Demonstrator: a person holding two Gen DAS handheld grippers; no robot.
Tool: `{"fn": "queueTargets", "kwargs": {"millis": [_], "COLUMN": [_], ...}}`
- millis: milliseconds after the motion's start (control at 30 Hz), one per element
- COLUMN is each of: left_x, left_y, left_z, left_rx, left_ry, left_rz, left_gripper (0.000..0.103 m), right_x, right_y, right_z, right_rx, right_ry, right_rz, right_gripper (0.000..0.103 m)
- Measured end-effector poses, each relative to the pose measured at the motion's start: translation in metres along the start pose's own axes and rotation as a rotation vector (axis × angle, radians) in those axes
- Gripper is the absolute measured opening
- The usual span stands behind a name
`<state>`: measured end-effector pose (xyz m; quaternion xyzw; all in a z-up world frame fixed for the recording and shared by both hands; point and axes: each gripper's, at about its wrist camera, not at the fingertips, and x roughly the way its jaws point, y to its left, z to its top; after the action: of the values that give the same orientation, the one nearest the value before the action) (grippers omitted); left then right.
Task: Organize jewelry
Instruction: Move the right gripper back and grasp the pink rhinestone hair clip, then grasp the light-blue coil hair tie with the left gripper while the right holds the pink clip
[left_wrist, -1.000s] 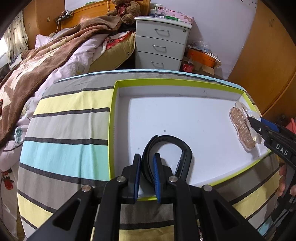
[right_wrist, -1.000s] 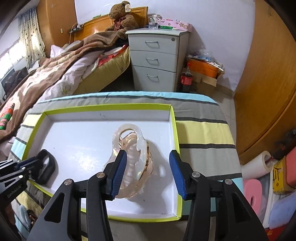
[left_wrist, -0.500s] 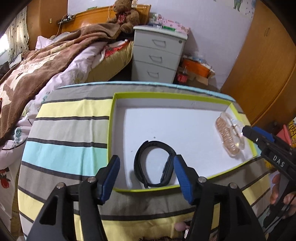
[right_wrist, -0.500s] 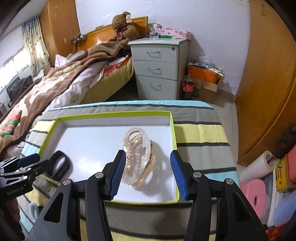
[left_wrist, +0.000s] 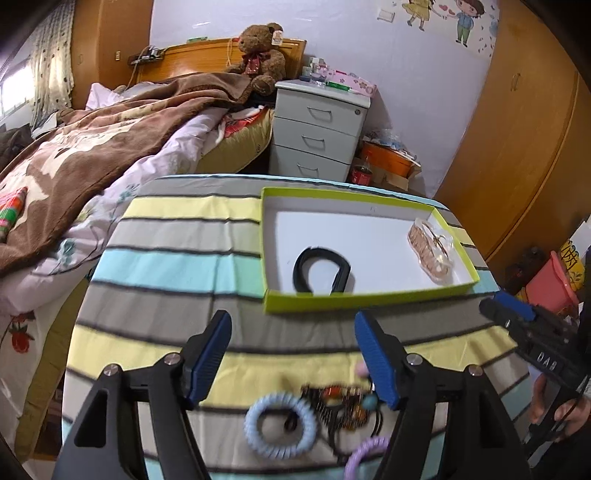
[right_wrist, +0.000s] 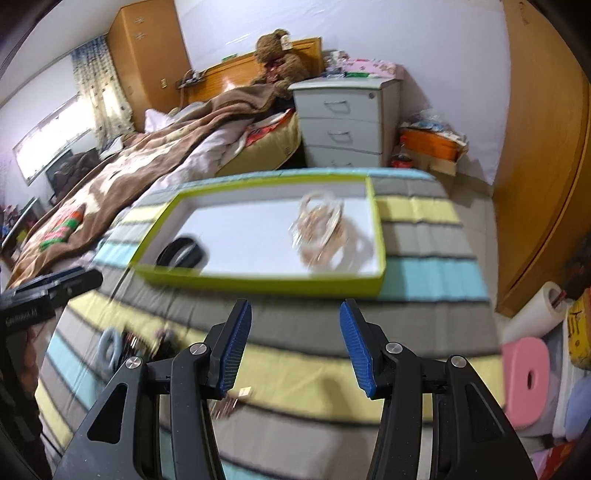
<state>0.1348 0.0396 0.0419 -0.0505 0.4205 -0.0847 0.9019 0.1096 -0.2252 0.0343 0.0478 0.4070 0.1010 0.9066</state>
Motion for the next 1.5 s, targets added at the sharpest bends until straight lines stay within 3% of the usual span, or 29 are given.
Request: {"fn": "queueTargets", "kwargs": {"millis": [267, 600, 900, 1067, 1200, 1500], "left_x": [-0.027, -0.038, -0.033, -0.03, -0.027, -0.025], "left_y": [0.017, 0.031, 0.04, 0.043, 0.044, 0.045], "left_z": [-0.039, -0.068, -0.075, -0.077, -0.079, -0.079], "left_rx": [-0.056, -0.08, -0.105, -0.121, -0.13, -0.13], "left_ry": [-0.033, -0.031, -0.006, 0.0, 0.011, 0.027], "left_rz": [-0.008, -0.001, -0.004, 0.003, 0.007, 0.017], "left_gripper": [0.074, 0.075, 0.075, 0.075, 0.075, 0.076], "right_x": [-0.003, 0.015, 0.029, 0.033, 0.03, 0.024], "right_y": [0.016, 0.039, 0.058, 0.07, 0.072, 0.064], "right_z": [-0.039, -0.058, -0.047, -0.05, -0.055, -0.058], "right_rx": [0.041, 0.144, 0.142, 0.054, 0.033, 0.015], "right_ry": [0.052, 0.131, 0.106, 0.098, 0.079, 0.068], "right_rz": [0.067, 0.088, 0.019, -0.04, -0.087, -0.059], "right_gripper": [0.051, 0.051, 0.051, 0.051, 0.041, 0.04]}}
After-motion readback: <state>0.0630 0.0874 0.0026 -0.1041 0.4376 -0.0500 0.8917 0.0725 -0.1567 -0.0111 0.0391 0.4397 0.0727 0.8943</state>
